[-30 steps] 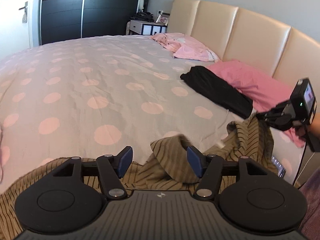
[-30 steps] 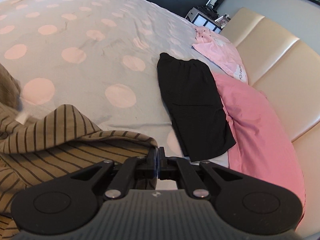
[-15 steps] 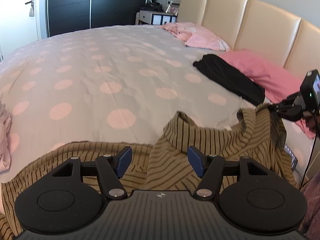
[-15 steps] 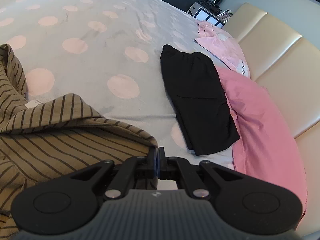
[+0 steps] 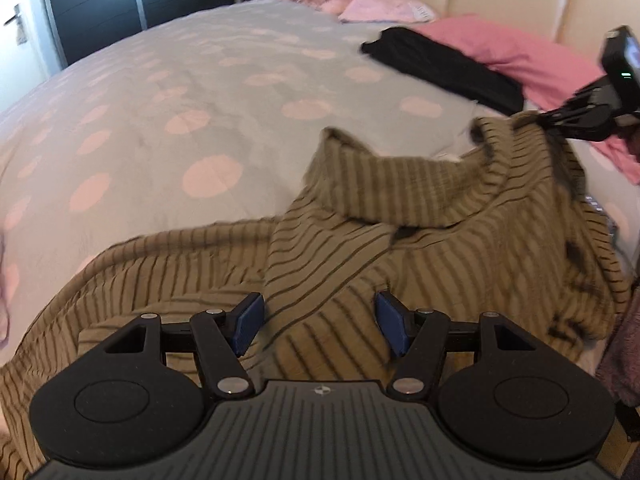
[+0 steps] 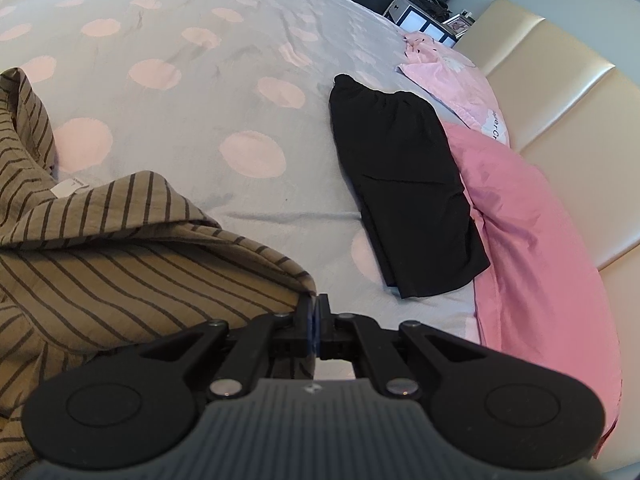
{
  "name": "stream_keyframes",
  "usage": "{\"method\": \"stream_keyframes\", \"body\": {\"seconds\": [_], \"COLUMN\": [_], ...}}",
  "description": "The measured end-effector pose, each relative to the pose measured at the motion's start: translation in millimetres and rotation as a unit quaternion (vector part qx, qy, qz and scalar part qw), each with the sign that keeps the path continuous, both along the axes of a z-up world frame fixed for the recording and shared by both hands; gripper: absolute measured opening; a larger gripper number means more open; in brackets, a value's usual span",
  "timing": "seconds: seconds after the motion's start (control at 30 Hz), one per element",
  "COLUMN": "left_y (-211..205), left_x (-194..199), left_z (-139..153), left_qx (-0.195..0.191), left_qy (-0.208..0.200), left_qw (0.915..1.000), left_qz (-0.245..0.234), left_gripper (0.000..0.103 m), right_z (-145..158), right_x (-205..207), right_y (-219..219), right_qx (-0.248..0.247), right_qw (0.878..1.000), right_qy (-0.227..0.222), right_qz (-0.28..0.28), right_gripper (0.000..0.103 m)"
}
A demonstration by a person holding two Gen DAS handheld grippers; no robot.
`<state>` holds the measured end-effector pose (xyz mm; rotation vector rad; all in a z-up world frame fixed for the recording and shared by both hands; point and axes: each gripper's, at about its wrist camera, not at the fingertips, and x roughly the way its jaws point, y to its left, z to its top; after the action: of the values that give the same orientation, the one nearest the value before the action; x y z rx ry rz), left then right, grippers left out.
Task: Fold clothes
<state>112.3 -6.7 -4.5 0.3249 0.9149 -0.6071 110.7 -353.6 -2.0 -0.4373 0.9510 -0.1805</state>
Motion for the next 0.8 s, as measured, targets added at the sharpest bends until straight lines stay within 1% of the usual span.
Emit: {"method": "stream_keyframes", "body": {"seconds": [0.07,0.1,0.13,0.17,0.2,0.23,0.3,0.47,0.53,0.63,0.67,0.8], "left_y": [7,11,14,16,18,21,26,46,54,61,60,50], "left_x": [7,11,13,14,16,17,17,19,17,9,2,-26], "left_z": [-4,-5,-5,-4,-3,-1,8,32,39,50,52,53], "left_qx": [-0.004,-0.012,-0.025,-0.033,-0.041,-0.049,-0.060,-0.089,-0.110,-0.146,-0.147,-0.132], "left_qy": [0.020,0.035,0.049,0.053,0.057,0.060,0.050,0.023,0.025,0.039,0.042,0.053], "left_qw": [0.9996,0.9989,0.9981,0.9976,0.9971,0.9965,0.9962,0.9930,0.9905,0.9870,0.9874,0.9898], "left_qz": [0.022,0.027,0.027,0.029,0.031,0.033,0.039,0.073,0.079,0.055,0.042,-0.009], "left_gripper": [0.060,0.056,0.036,0.025,0.018,0.014,0.007,0.007,0.005,0.005,0.005,0.005], "right_z": [-1,-1,-1,-1,0,1,1,4,6,8,9,10], "right_x": [0,0,0,0,0,0,0,-2,-4,-7,-9,-16], "right_y": [0,-1,-1,-1,-1,-1,0,1,2,2,1,0], "right_qx": [0.001,0.001,0.001,0.001,0.001,0.001,0.002,0.003,0.004,0.004,0.005,0.008], "right_qw": [1.000,1.000,1.000,1.000,1.000,1.000,1.000,1.000,1.000,1.000,1.000,1.000], "right_qy": [0.001,0.002,0.003,0.003,0.003,0.002,0.000,-0.004,-0.005,-0.004,-0.002,0.004], "right_qz": [0.001,0.002,0.002,0.003,0.004,0.005,0.005,0.007,0.007,0.006,0.004,-0.002], "right_gripper": [0.002,0.002,0.002,0.002,0.002,0.002,0.002,0.002,0.002,0.002,0.002,0.002]}}
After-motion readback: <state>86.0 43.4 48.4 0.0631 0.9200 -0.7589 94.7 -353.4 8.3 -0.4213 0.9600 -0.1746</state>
